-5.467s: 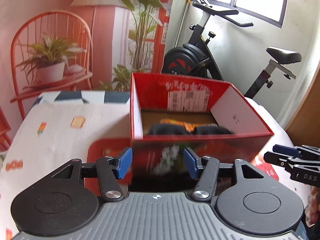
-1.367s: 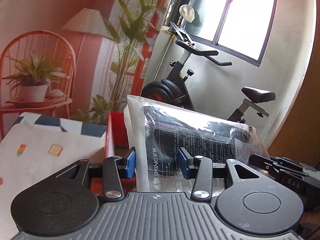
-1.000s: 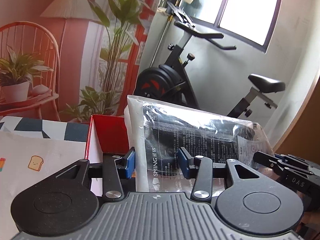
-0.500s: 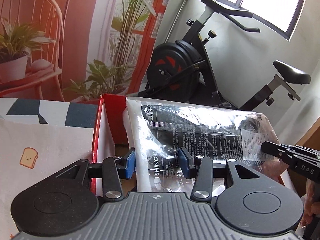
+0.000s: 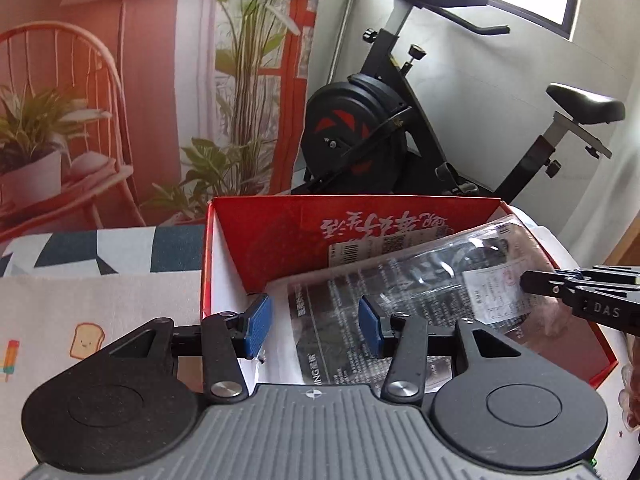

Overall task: Organize soft objects
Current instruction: 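Lift the clear plastic bag with the right tool and lower it into the box, then open both tools to release the clear bag into the red box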

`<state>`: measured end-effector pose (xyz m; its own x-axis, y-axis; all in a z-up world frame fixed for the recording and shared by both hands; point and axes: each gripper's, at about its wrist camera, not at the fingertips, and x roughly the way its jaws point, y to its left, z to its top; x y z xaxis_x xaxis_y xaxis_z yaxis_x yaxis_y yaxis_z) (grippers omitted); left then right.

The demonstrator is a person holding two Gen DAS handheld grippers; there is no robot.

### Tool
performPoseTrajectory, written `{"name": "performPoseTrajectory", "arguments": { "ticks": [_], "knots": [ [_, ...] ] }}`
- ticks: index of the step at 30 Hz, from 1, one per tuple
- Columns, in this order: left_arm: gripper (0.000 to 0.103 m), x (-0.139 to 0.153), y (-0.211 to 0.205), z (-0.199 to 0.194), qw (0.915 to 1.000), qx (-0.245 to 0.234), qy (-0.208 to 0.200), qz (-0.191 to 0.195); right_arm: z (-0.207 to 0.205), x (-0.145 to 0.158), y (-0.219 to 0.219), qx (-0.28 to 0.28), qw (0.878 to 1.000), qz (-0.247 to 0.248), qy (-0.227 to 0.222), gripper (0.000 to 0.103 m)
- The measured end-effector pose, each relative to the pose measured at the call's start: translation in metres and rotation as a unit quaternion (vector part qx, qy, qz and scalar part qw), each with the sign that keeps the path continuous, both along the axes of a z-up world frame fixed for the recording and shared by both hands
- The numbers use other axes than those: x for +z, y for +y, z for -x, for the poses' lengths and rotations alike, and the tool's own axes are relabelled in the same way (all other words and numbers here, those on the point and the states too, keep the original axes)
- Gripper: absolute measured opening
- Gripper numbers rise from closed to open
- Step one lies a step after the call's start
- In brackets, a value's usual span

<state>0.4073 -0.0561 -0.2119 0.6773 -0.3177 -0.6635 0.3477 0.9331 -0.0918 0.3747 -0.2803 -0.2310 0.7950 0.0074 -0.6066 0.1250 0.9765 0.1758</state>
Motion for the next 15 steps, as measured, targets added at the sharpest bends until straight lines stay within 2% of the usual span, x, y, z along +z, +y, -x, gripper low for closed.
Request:
{"name": "performPoseTrajectory", "arguments": {
  "ticks": [9, 15],
  "knots": [
    [0.05, 0.0, 0.001, 0.011, 0.9999, -0.001, -0.01, 0.011, -0.021, 0.0, 0.018, 0.026, 0.998, 0.028, 0.04, 0.008],
    [0.05, 0.001, 0.003, 0.016, 0.9998, -0.004, -0.017, 0.008, -0.037, -0.012, 0.028, 0.038, 0.996, 0.037, 0.076, 0.008]
  ]
}}
